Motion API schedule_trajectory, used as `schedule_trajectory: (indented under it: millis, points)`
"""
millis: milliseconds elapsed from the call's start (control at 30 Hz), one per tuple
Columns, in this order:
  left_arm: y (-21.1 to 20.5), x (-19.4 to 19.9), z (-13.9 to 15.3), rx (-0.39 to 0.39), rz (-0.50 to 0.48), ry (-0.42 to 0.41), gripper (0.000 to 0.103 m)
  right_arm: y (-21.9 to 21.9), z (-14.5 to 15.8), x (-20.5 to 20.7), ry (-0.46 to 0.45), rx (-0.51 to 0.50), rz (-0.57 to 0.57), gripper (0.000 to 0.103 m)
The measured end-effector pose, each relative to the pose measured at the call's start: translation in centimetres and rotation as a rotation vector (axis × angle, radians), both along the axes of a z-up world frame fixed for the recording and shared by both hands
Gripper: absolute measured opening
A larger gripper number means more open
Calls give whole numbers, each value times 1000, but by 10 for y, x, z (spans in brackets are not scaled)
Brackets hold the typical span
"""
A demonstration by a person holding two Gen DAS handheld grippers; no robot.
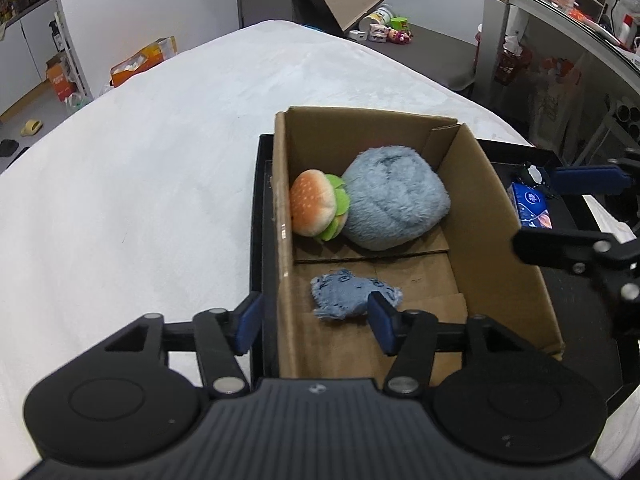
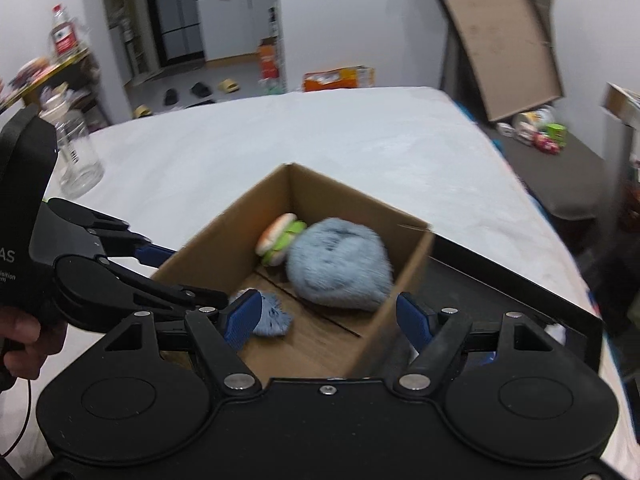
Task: Organize soft objects
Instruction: 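Move the right tool back to the blue tissue pack on the tray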
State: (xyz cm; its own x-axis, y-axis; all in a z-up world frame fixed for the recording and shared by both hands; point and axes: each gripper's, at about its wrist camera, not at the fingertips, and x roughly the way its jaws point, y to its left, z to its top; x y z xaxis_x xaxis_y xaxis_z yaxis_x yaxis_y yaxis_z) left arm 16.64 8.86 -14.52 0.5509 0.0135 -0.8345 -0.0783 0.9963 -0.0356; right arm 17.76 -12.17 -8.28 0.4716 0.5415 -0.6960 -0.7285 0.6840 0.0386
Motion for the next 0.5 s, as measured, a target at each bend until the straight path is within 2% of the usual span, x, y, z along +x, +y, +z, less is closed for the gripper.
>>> schedule_trajectory:
  millis: [167,500]
  points:
    - [-11,2,4,21,-12,-1,68,-25,-4,2,-6,-1,-69,74]
    - [-29,7,8,73,-19,-3,76,-59,-16,3,9,14,-156,75]
